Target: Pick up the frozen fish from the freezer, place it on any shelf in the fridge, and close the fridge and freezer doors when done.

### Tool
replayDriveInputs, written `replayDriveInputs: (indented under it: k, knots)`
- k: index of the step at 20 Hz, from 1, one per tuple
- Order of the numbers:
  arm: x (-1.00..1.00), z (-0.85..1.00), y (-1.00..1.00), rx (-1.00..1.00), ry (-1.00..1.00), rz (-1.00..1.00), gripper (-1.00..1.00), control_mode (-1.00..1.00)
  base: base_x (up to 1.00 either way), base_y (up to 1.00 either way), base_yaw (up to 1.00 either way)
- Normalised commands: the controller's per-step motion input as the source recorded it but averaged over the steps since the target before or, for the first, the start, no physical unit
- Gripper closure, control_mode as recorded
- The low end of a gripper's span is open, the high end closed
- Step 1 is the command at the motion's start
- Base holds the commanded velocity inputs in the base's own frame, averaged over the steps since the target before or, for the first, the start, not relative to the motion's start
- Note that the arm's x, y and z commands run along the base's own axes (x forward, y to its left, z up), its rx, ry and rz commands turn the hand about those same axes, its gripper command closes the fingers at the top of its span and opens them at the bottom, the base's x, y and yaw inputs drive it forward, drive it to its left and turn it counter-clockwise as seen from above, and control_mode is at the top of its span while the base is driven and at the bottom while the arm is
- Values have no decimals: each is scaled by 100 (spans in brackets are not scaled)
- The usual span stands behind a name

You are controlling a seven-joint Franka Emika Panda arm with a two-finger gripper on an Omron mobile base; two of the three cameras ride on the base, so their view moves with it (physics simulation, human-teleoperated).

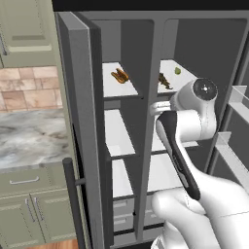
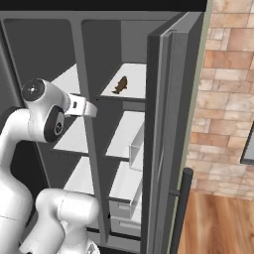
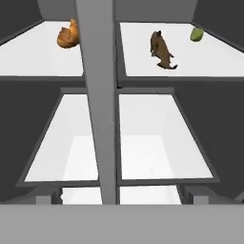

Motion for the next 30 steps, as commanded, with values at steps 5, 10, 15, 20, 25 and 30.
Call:
replayDriveInputs:
  k: [5,10,15,20,25,30]
  knots:
    - [-4,-4,-8,1,0,-1,-100,100,-41,-3,-2]
    - [0,0,0,0,0,0,-100,100,-70,17,0]
    - [0,0,0,0,0,0,-100,100,-30,6,0]
    - [0,0,0,0,0,0,-100,100,-11,0,0]
    - [0,0,0,0,0,0,-100,100,-24,0,0]
    - [0,0,0,0,0,0,-100,100,-19,0,0]
